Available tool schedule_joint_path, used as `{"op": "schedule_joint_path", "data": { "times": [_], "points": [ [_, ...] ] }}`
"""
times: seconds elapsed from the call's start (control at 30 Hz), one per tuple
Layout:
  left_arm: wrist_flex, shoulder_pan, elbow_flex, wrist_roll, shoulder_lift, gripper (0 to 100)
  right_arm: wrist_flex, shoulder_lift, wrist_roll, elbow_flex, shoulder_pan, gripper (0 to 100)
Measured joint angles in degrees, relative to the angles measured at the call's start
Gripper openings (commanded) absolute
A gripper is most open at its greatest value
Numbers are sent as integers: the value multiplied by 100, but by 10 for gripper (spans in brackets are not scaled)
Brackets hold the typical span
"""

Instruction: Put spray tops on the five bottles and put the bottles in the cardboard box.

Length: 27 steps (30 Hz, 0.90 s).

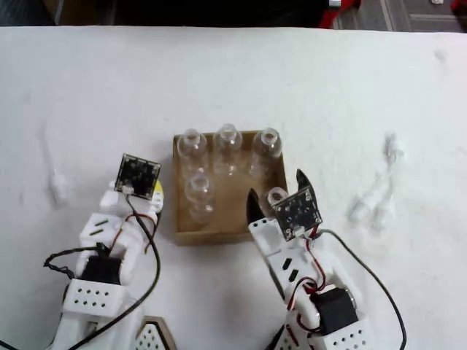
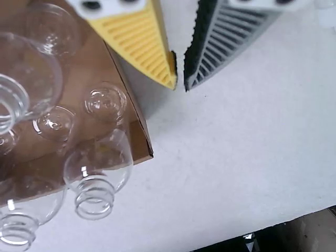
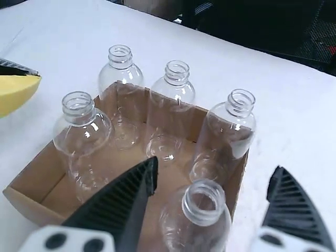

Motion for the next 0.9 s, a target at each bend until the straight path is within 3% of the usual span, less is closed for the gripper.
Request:
{"op": "schedule_joint_path", "data": {
  "times": [0.13, 0.3, 0.43, 0.6, 0.8, 0.9],
  "points": [
    [0, 9, 0, 0, 0, 35, 97, 0, -132, -457, 659, 302],
    [0, 9, 0, 0, 0, 35, 1011, -79, -993, -1547, 1530, 302],
    [0, 9, 0, 0, 0, 35, 1108, -79, -1275, -1679, 2171, 302],
    [0, 9, 0, 0, 0, 35, 404, -79, -1670, -897, 2769, 285],
    [0, 9, 0, 0, 0, 35, -941, -9, -1785, 316, 3420, 22],
    [0, 0, 0, 0, 0, 34, -1635, -9, -1785, 738, 3640, 44]
  ]
}}
